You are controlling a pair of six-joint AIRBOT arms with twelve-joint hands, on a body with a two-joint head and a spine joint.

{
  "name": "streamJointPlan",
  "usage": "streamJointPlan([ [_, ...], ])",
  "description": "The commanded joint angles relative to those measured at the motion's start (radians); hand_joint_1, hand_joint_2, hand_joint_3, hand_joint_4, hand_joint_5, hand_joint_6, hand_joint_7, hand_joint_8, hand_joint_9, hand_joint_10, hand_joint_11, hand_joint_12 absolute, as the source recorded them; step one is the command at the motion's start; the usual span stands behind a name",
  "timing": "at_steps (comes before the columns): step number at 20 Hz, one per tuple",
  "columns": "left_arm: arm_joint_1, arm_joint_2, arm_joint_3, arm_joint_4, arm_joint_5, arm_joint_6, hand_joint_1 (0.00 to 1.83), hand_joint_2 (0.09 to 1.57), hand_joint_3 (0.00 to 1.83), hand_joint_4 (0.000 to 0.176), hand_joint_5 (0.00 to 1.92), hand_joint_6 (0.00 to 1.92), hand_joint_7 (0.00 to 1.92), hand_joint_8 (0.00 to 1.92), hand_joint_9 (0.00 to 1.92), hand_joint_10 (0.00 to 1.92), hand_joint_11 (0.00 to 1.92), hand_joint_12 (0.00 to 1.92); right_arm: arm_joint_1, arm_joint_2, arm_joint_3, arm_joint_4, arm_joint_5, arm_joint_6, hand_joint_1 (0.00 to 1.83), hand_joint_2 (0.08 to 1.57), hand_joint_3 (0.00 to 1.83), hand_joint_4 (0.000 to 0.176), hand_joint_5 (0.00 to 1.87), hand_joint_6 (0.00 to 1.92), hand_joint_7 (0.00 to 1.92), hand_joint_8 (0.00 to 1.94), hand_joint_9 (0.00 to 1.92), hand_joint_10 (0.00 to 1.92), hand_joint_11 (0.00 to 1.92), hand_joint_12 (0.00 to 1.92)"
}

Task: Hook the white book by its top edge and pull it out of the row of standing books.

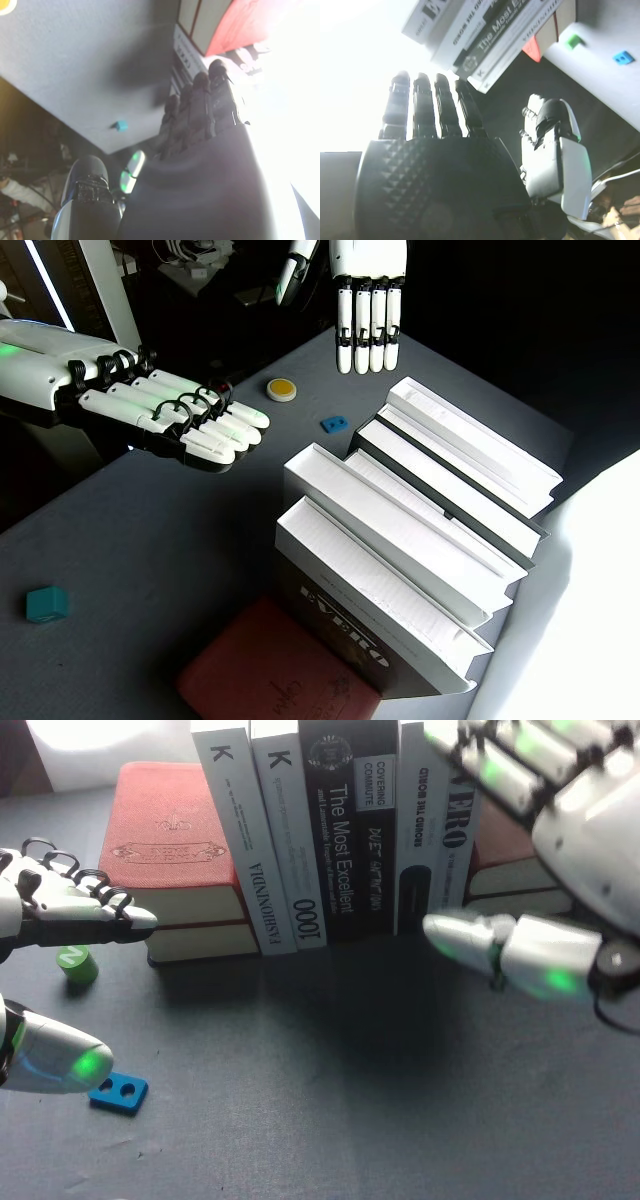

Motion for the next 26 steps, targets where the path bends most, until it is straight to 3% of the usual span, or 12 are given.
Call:
streamJointPlan([
  [1, -0.012, 0.002, 0.002, 0.008, 0.082, 0.000, 0.00, 1.16, 0.00, 0.000, 0.00, 0.00, 0.00, 0.00, 0.00, 0.00, 0.02, 0.04, 0.028, -0.006, 0.011, -0.087, 0.095, 0.016, 0.00, 1.11, 0.00, 0.000, 0.00, 0.00, 0.00, 0.00, 0.00, 0.00, 0.00, 0.00],
  [11, -0.012, 0.001, 0.000, 0.008, 0.082, 0.000, 0.00, 1.16, 0.00, 0.000, 0.00, 0.00, 0.00, 0.00, 0.00, 0.00, 0.03, 0.01, 0.052, -0.131, 0.204, -0.107, 0.041, 0.081, 0.00, 1.09, 0.00, 0.000, 0.00, 0.00, 0.00, 0.00, 0.00, 0.00, 0.00, 0.00],
  [19, -0.012, 0.001, -0.001, 0.008, 0.082, 0.000, 0.00, 1.16, 0.00, 0.000, 0.00, 0.00, 0.00, 0.00, 0.00, 0.00, 0.00, 0.00, -0.014, -0.137, 0.205, -0.068, 0.020, 0.055, 0.00, 1.09, 0.00, 0.000, 0.00, 0.00, 0.00, 0.00, 0.00, 0.00, 0.00, 0.00],
  [26, -0.012, 0.001, -0.001, 0.008, 0.082, 0.000, 0.00, 1.16, 0.00, 0.000, 0.00, 0.00, 0.00, 0.00, 0.00, 0.00, 0.01, 0.00, -0.026, -0.108, 0.139, -0.010, 0.003, 0.019, 0.00, 1.09, 0.00, 0.000, 0.00, 0.00, 0.00, 0.00, 0.00, 0.00, 0.00, 0.00],
])
